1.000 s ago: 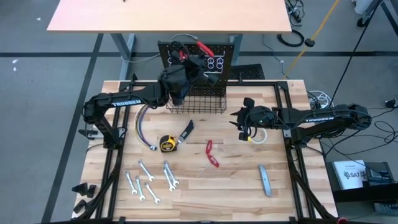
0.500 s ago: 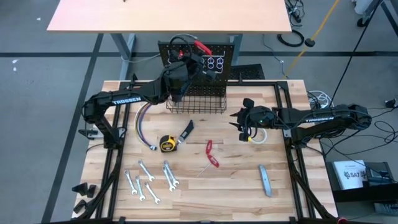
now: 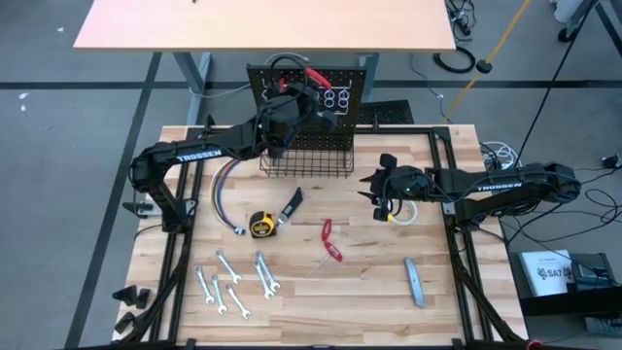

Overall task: Hang tools onto peg board
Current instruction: Hang the top right allen wrench on the peg board, then hang the top allen wrench on the peg board

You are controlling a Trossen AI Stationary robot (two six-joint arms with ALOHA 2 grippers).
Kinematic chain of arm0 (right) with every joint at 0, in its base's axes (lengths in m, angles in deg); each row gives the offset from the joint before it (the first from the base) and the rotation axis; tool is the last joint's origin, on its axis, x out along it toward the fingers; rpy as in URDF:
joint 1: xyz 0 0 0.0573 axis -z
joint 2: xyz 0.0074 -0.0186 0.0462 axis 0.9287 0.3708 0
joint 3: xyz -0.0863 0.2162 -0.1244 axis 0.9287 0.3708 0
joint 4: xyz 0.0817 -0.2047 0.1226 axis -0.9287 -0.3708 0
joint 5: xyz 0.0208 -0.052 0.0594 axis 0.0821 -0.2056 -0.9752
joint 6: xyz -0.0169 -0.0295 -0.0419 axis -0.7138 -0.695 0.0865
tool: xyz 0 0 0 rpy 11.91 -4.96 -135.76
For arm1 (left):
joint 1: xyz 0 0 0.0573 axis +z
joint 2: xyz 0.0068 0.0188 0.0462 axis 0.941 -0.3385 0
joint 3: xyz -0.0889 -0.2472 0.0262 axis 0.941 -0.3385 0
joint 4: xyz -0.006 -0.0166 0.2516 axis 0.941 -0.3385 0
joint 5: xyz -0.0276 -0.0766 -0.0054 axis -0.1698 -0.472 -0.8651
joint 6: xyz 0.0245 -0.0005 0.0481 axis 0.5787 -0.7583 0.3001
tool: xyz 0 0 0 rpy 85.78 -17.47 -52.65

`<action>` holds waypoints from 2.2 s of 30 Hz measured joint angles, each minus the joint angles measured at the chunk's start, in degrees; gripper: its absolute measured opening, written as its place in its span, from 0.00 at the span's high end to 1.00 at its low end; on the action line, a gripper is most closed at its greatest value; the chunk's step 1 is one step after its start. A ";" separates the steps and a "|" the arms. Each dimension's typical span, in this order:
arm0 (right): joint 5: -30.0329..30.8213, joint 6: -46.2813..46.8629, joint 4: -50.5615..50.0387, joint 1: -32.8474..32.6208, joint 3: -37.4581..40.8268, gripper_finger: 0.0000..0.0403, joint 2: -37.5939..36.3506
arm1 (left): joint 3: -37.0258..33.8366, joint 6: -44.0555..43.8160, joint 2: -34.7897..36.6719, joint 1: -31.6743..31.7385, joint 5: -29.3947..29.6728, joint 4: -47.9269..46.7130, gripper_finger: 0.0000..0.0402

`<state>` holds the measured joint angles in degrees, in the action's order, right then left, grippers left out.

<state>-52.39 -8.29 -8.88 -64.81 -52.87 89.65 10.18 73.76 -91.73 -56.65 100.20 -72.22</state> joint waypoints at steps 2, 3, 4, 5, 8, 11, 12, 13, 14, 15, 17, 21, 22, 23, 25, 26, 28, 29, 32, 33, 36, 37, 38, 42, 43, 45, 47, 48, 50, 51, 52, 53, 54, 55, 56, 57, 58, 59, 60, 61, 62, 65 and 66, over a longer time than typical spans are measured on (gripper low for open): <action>-0.01 0.00 0.00 0.00 0.00 0.64 0.00 | 0.00 -0.15 0.00 0.02 -0.27 -0.05 1.00; -0.01 0.00 0.00 0.00 0.00 0.64 0.00 | 0.00 -0.16 0.00 -0.02 -0.27 0.11 0.99; -0.01 0.00 0.00 0.00 0.00 0.64 0.00 | 0.00 -0.16 0.00 -0.02 -0.27 0.42 0.97; -0.01 0.00 0.00 0.00 0.00 0.64 0.00 | 0.00 -0.19 0.00 -0.02 -0.28 0.77 0.95; 0.01 -0.02 0.00 0.00 0.00 0.64 0.00 | 0.00 -0.14 0.00 -0.02 -0.27 0.78 0.89; -0.01 -0.06 -0.02 0.00 0.00 0.64 0.02 | 0.00 0.49 0.00 -0.05 -0.29 0.74 0.82; 0.01 -0.07 -0.01 0.00 0.00 0.64 0.02 | 0.00 0.53 0.00 -0.07 -0.29 0.71 0.80; 0.01 -0.05 -0.02 0.00 0.00 0.64 0.02 | 0.00 0.55 0.00 -0.07 -0.29 0.69 0.79; 0.00 -0.04 -0.02 0.00 0.00 0.64 0.03 | 0.00 0.61 0.00 -0.07 -0.29 0.67 0.77; 0.00 -0.05 -0.02 0.00 0.00 0.64 0.04 | 0.00 0.82 0.00 -0.07 -0.29 0.64 0.75; -0.01 -0.07 -0.02 0.00 0.00 0.64 0.04 | 0.21 0.87 0.11 -0.09 -0.34 -0.11 0.72; 0.01 -0.11 -0.04 0.00 0.00 0.64 0.04 | 2.12 0.77 0.51 -0.43 -0.31 -3.52 0.67; 0.00 -0.18 -0.06 0.00 0.00 0.64 0.04 | 2.70 0.75 0.55 -0.57 -0.29 -4.73 0.67; 0.01 -0.23 -0.05 0.00 0.00 0.64 0.04 | 3.16 0.75 0.55 -0.79 -0.25 -5.76 0.66; 0.01 -0.24 -0.06 0.00 0.00 0.64 0.04 | 3.85 0.75 0.55 -1.33 -0.27 -7.72 0.65; 0.01 -0.23 -0.06 0.00 0.00 0.64 0.04 | 4.04 0.73 0.55 -1.51 -0.27 -8.39 0.65; -0.01 -0.23 -0.06 0.00 0.00 0.64 0.04 | 4.69 0.44 0.55 -1.82 -0.28 -9.87 0.65; 0.01 -0.24 -0.04 0.00 0.00 0.64 0.04 | 5.10 0.37 0.55 -1.87 -0.26 -10.95 0.65; 0.01 -0.15 -0.04 0.00 0.00 0.64 0.04 | 5.60 0.28 0.55 -1.95 -0.22 -12.88 0.65; 0.01 -0.15 -0.04 0.00 0.00 0.64 0.04 | 5.60 0.29 0.55 -1.95 -0.21 -13.40 0.65; 0.01 -0.01 -0.04 0.00 0.00 0.64 0.04 | 5.60 0.25 0.55 -1.97 -0.21 -14.74 0.65; 0.00 -0.01 -0.05 0.00 0.00 0.64 0.04 | 5.60 0.13 0.55 -1.97 -0.21 -14.97 0.65; 0.01 0.00 -0.06 0.00 0.00 0.64 0.04 | 5.60 -0.12 0.55 -1.97 -0.21 -15.11 0.65; 0.00 0.00 -0.07 0.00 0.00 0.64 0.04 | 5.60 -1.22 0.68 -1.97 -0.21 -16.95 0.65; 0.01 0.00 -0.08 0.00 0.00 0.64 0.04 | 5.60 -1.22 0.72 -1.97 -0.20 -17.14 0.65; 0.01 0.00 -0.06 0.00 0.00 0.64 0.04 | 5.60 -1.20 0.96 -2.31 -0.18 -17.43 0.65; 0.00 0.00 -0.09 0.00 0.00 0.64 0.04 | 5.60 -1.20 1.49 -2.81 -0.18 -17.81 0.65; 0.01 0.00 -0.06 0.00 0.00 0.64 0.04 | 5.60 -1.19 1.77 -3.17 -0.18 -17.70 0.65; 0.01 0.00 -0.09 0.00 0.00 0.64 0.04 | 5.60 -1.17 2.67 -3.80 -0.18 -17.93 0.65; 0.01 0.00 -0.08 -0.02 0.00 0.64 0.04 | 5.61 -1.17 2.95 -4.25 -0.18 -17.96 0.65; 0.01 0.00 -0.06 -0.02 0.00 0.64 0.04 | 5.63 -1.17 3.35 -4.78 -0.16 -18.02 0.65; 0.01 0.00 -0.06 -0.02 0.00 0.64 0.04 | 5.64 -1.19 3.83 -5.22 -0.17 -18.61 0.65; 0.01 0.00 -0.10 0.00 0.00 0.64 0.04 | 5.64 -1.21 4.18 -5.83 -0.16 -19.15 0.65; 0.01 0.00 -0.05 -0.01 0.00 0.64 0.04 | 5.64 -1.23 4.59 -6.45 -0.15 -19.79 0.65; 0.01 0.00 -0.04 -0.02 0.00 0.64 0.04 | 5.64 -1.63 5.03 -7.20 -0.14 -21.13 0.65; 0.01 0.00 -0.08 -0.02 0.00 0.64 0.04 | 5.64 -2.61 5.32 -7.97 -0.12 -22.46 0.65; 0.01 0.00 -0.04 0.00 0.00 0.64 0.04 | 5.64 -3.86 5.62 -8.70 -0.14 -24.07 0.65; 0.01 0.00 -0.06 -0.02 0.00 0.64 0.04 | 5.64 -5.25 5.80 -9.53 -0.14 -26.09 0.65; 0.03 0.00 0.01 -0.02 0.00 0.64 0.04 | 5.64 -6.42 5.90 -10.40 -0.16 -28.19 0.65; 0.03 0.00 0.13 -0.02 0.00 0.64 0.04 | 5.64 -7.52 6.02 -11.26 -0.19 -30.75 0.65; 0.03 0.03 0.06 -0.02 0.00 0.64 0.04 | 5.64 -8.66 6.07 -12.18 -0.24 -33.23 0.65; 0.02 2.77 0.08 -0.02 0.00 0.64 0.04 | 5.64 -13.18 6.10 -14.80 -0.88 -41.08 0.65; 0.03 4.43 0.05 -0.02 0.00 0.64 0.04 | 5.64 -15.36 6.10 -15.60 -1.21 -43.78 0.65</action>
<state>-52.36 -3.86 -8.83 -64.83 -52.87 89.70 15.82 58.41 -85.63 -72.25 98.99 -116.00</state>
